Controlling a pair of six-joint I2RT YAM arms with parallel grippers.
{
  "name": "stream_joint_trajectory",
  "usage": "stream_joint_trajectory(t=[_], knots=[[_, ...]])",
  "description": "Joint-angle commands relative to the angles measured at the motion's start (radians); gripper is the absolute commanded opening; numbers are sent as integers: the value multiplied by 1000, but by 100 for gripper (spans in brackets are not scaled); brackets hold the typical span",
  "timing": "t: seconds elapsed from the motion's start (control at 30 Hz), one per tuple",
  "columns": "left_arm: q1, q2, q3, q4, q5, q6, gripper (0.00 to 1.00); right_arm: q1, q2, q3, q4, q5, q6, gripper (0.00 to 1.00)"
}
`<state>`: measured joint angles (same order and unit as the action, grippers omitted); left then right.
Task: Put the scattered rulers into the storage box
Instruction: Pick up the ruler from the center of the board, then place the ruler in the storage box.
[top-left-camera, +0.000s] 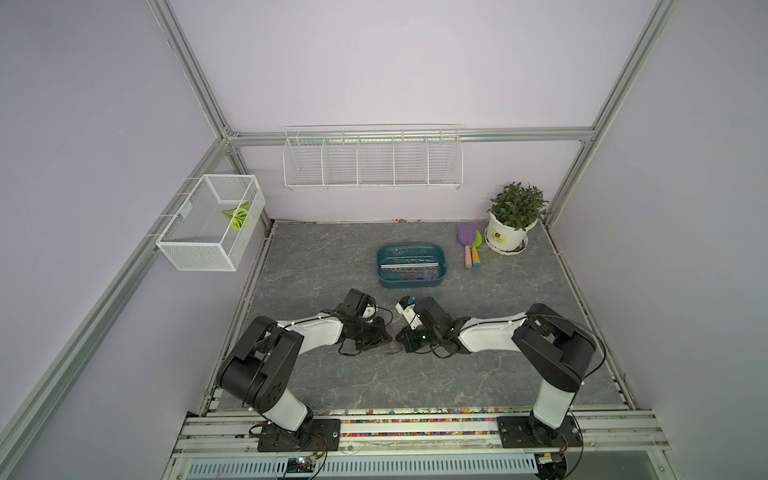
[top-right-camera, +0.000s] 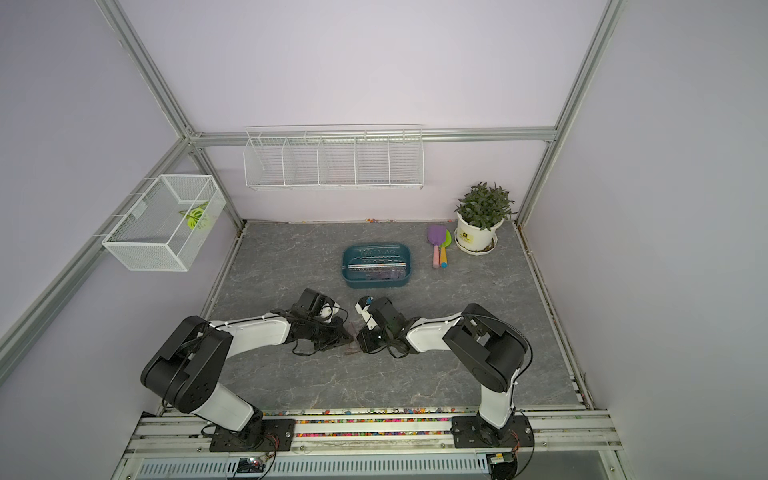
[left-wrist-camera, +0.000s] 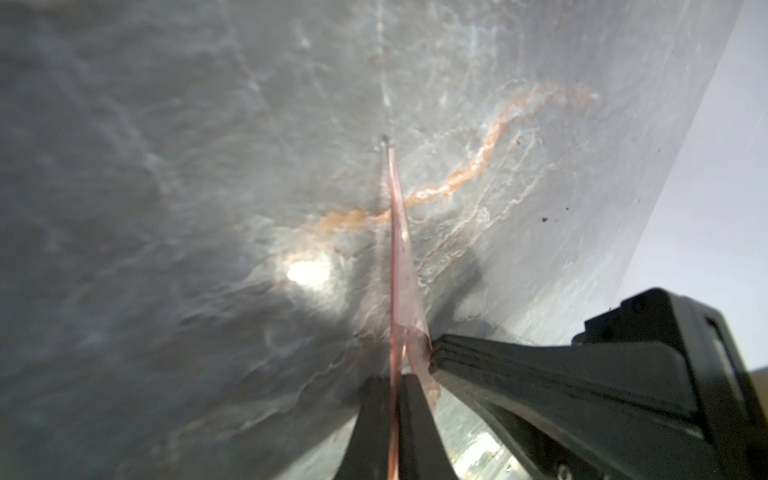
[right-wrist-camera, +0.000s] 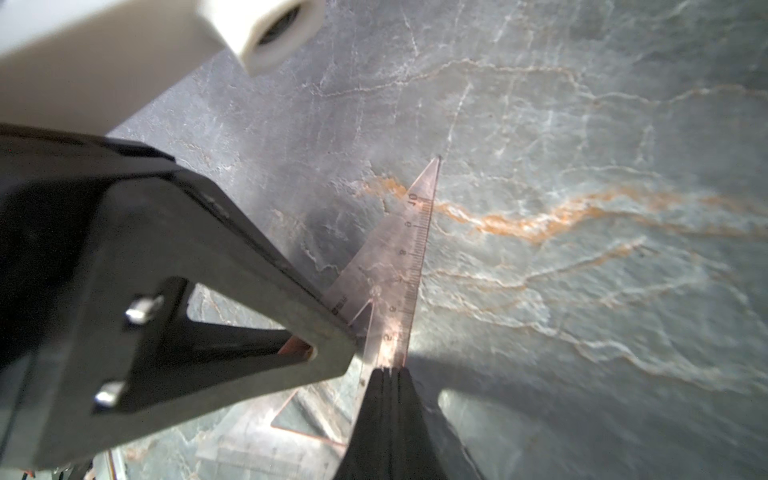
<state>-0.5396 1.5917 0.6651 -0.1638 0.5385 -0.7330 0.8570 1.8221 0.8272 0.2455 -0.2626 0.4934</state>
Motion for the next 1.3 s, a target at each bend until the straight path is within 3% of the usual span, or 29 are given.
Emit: stream_joint_trajectory(t=[0.0,0.1,0.27,0.5,0.73,1.27], knots=[[-1,2,-19,-78,-62,3,5,-11,1,-43,-127,24,3,0],[0,-24,-12,-90,-62,4,0,-30,-43,-40,-151,19,-4,0],[0,-75,31,-111,-50,10,0,-83,-145,-50,-202,20,-26,0],[5,-87,226,-200,-59,42,0,-193,-275,-43,-305,20,-98,0],[37,20,423,-216,-23,35,0,-249,-358,-52,-344,7,-115,0],[76,337,788,-184,23,-46,0,-320,-351,-76,-303,-69,-123,0]])
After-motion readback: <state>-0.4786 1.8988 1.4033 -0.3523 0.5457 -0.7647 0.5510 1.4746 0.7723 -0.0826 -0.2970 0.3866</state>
